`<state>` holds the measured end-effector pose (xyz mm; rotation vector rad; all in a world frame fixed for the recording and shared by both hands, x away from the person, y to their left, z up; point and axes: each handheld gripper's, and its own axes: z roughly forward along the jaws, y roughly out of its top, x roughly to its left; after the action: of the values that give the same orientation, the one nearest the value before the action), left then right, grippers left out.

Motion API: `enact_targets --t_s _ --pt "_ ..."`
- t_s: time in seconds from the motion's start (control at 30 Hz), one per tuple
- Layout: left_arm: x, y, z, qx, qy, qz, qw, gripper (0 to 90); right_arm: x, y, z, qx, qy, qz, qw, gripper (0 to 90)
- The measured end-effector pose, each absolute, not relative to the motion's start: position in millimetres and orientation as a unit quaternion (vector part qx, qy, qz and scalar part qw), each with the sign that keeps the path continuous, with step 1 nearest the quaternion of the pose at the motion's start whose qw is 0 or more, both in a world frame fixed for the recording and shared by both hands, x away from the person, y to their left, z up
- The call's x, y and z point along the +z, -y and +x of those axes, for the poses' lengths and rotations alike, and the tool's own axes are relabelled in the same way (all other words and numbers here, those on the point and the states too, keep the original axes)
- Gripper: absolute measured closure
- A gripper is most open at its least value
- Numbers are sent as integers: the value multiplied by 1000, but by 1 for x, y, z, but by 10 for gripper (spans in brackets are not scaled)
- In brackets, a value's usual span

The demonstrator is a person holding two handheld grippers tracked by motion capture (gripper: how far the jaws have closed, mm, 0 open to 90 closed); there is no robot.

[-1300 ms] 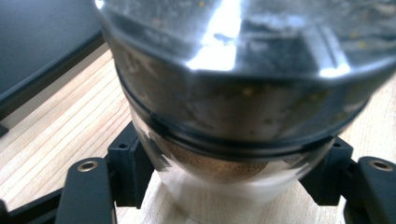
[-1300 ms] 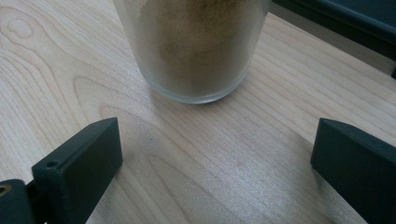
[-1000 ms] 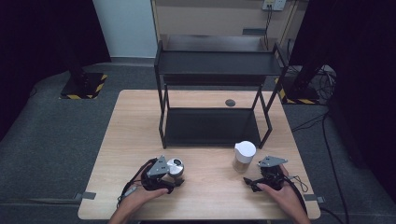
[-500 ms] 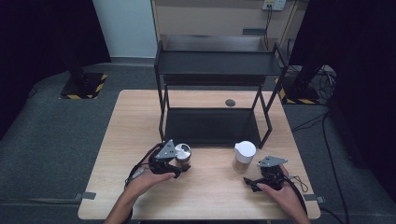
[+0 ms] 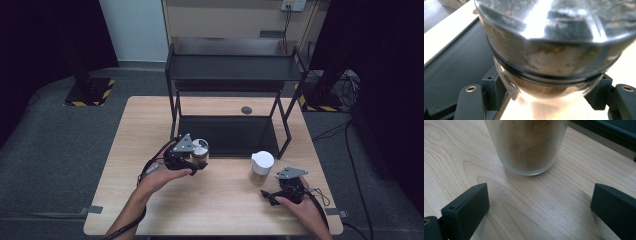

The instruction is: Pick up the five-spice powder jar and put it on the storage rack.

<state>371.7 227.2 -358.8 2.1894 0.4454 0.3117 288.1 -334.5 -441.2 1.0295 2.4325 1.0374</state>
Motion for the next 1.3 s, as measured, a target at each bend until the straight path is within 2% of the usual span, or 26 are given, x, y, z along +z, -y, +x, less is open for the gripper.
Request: enact_targets --t_s 0.63,1.3 --pt "-323 -218 417 129 -178 877 428 298 -441 335 288 361 -847 359 151 26" --pt "-273 -226 428 151 -184 863 446 298 -441 335 288 362 -847 359 150 26"
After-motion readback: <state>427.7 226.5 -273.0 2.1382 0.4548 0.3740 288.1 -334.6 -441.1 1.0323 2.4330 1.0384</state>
